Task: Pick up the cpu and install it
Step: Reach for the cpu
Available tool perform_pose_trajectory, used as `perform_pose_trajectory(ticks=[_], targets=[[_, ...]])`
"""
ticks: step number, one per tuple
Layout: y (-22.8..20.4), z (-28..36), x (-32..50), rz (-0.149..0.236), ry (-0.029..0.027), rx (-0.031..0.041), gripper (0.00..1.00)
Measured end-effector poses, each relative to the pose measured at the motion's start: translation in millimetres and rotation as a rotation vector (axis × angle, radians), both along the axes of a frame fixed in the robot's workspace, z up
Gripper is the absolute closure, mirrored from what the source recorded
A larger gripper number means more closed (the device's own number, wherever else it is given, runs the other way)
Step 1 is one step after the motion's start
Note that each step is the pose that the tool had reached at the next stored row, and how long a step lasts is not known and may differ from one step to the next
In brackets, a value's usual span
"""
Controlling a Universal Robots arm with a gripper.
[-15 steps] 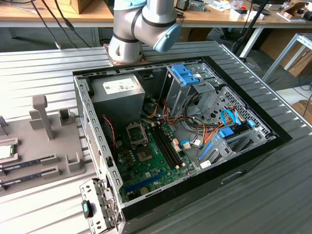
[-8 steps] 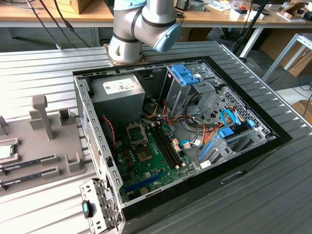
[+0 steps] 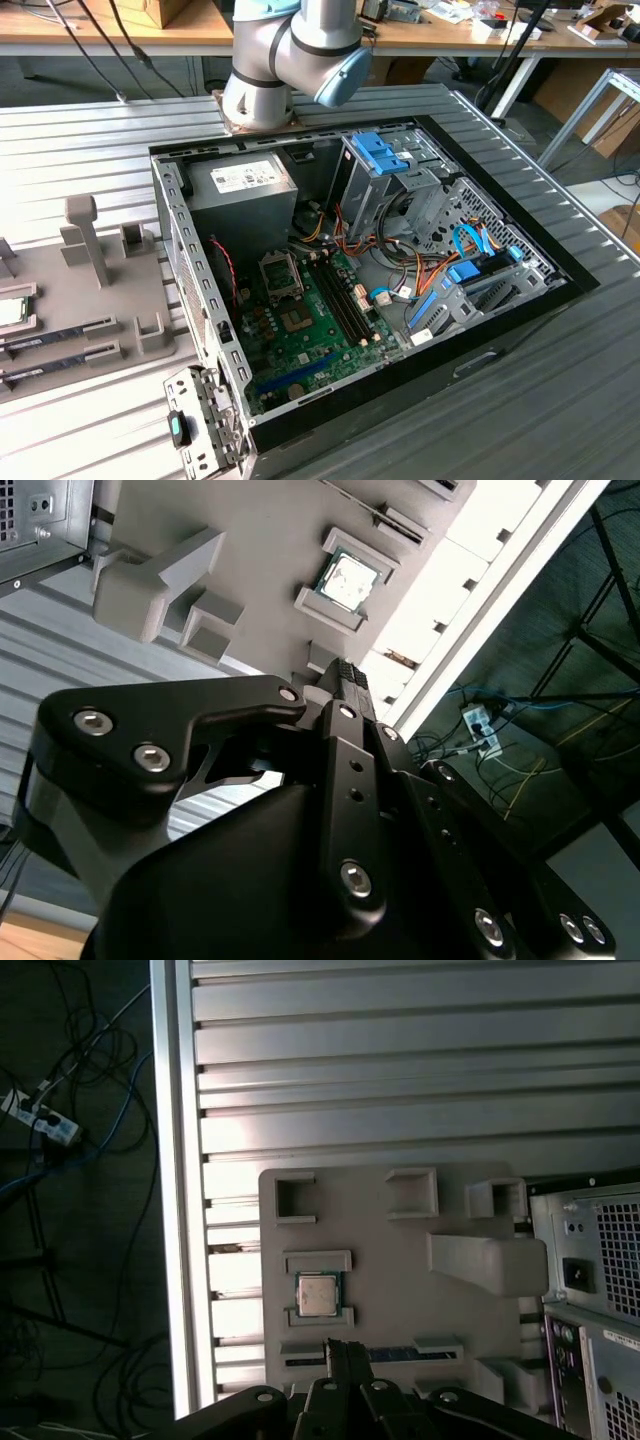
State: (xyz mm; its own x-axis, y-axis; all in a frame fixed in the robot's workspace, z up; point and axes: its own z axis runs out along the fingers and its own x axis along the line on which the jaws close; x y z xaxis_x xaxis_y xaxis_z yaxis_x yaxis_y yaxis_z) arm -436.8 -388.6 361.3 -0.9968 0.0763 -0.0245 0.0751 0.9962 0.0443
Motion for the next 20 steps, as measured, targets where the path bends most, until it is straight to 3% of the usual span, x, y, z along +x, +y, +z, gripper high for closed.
perform_pose_trajectory(ticks=[9,20], targets=[[0.0,-9.7,0.0,0.000,0.0001,0.0000,0.89],[0.0,-27.5,0.0,0.000,-0.0001,0.0000,0.89]])
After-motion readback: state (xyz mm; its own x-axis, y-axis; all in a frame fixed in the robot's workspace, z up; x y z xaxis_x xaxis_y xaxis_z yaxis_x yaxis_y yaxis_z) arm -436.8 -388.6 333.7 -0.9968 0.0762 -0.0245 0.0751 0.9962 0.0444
